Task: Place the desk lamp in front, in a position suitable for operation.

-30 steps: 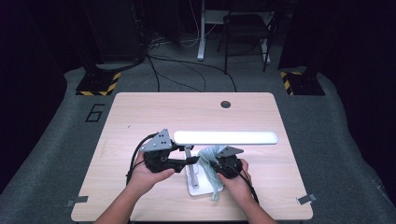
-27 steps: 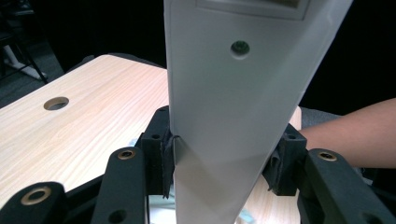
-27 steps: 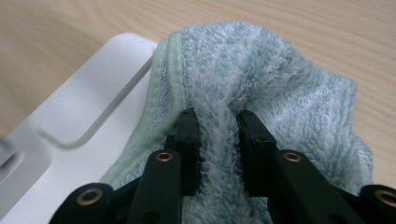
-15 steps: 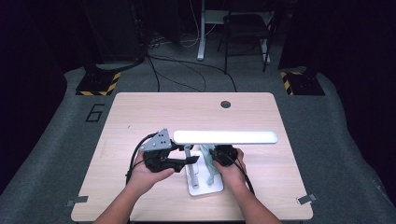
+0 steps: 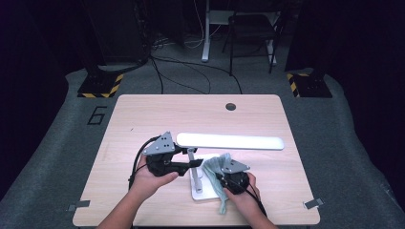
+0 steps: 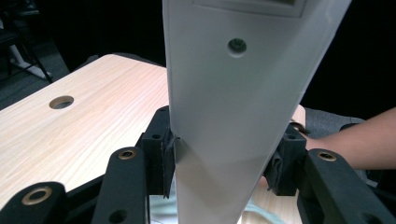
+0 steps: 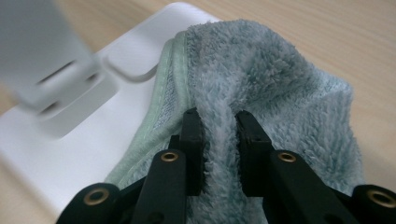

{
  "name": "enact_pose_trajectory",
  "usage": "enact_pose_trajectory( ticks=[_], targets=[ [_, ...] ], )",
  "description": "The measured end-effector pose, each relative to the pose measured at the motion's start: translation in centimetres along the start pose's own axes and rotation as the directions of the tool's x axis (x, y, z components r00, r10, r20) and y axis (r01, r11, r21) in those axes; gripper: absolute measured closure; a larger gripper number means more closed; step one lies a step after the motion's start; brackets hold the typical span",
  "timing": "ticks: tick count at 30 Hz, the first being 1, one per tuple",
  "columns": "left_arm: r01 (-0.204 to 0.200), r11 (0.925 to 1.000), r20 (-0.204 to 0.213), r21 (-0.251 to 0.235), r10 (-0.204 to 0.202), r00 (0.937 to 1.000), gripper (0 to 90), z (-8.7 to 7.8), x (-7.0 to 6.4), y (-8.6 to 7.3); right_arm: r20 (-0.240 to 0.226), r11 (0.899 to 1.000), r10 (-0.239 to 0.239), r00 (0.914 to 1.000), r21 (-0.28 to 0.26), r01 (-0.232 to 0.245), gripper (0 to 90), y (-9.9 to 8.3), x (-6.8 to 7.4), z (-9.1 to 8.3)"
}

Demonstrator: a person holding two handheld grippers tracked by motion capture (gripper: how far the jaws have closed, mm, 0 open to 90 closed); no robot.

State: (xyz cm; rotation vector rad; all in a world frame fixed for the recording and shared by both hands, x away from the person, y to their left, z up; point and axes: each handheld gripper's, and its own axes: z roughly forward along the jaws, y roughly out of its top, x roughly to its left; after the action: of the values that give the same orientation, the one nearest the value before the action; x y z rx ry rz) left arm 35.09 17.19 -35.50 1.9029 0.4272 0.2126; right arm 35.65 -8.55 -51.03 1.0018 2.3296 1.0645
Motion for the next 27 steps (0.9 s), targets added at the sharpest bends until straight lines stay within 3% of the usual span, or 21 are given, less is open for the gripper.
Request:
enact_pose_trajectory(
  ticks=[6,9,10,12,15,17,18,20,24,27],
  targets=[
    [0.004,1.0,0.001,-0.007,-0.004,1.0,52.4,0.0,0.0,-0.1,-0.046,1.0,-0.026,0.9986,0.0,0.026,75.1,-1.5,2.3,-2.3],
    [0.001,1.0,0.0,0.0,-0.001,1.0,52.4,-0.1,0.0,-0.1,-0.051,0.996,-0.089,0.9947,-0.024,0.088,71.5,-1.3,3.7,-2.5],
    [0.001,1.0,0.0,0.0,-0.001,1.0,52.5,-0.1,0.0,-0.1,-0.053,0.996,-0.09,0.9945,-0.023,0.089,71.3,-1.0,3.8,-2.2],
    [0.001,1.0,0.008,0.0,-0.001,1.0,52.4,-0.1,0.0,0.0,-0.062,0.996,-0.093,0.9938,-0.021,0.092,71.3,-0.8,3.7,-1.7],
    [0.0,1.0,0.009,0.004,0.0,1.0,52.4,0.0,0.0,0.0,-0.068,0.999,-0.05,0.9964,-0.017,0.049,72.3,0.1,3.0,-0.3],
    [-0.001,1.0,0.007,0.008,0.001,1.0,52.4,0.0,0.0,0.0,-0.047,0.999,-0.034,0.9983,-0.019,0.033,72.8,0.7,2.6,0.7],
    [-0.001,1.0,0.008,0.006,0.001,1.0,52.4,0.0,0.0,0.0,-0.047,0.998,-0.064,0.9969,-0.008,0.064,72.9,1.1,2.1,1.0],
    [0.0,1.0,0.008,0.006,0.0,1.0,52.4,-0.1,0.0,0.0,-0.031,1.0,-0.023,0.9993,-0.003,0.023,73.1,1.8,1.8,1.8],
    [0.001,1.0,0.007,-0.001,-0.001,1.0,52.3,-0.1,0.0,-0.1,0.015,0.999,-0.053,0.9985,-0.013,0.053,73.5,2.9,0.9,3.2],
    [0.003,1.0,0.007,-0.004,-0.003,1.0,52.3,0.0,0.1,-0.1,0.028,0.999,-0.035,0.999,-0.004,0.035,73.4,3.4,0.5,3.8]
  ],
)
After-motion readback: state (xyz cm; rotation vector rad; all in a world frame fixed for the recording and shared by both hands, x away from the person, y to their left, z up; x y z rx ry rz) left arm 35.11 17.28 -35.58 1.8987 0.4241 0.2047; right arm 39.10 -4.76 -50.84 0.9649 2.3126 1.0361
